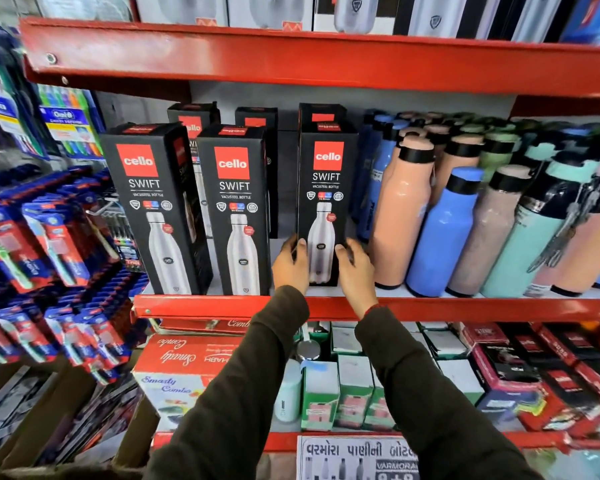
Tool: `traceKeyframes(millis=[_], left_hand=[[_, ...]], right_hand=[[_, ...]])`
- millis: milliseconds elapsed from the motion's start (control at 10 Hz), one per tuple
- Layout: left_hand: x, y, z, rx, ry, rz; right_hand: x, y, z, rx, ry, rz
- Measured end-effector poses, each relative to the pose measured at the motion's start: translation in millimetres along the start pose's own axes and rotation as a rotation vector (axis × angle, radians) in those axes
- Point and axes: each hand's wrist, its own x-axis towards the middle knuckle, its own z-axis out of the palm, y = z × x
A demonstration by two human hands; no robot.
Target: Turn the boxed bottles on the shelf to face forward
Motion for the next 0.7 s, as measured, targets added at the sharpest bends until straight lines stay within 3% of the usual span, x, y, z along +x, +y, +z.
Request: traceKeyframes(millis=[700], left_hand=[[-46, 0, -23, -0.022, 0.011, 0.023]], right_hand=[[-48, -15, -20, 0.054, -0.021, -0.018]])
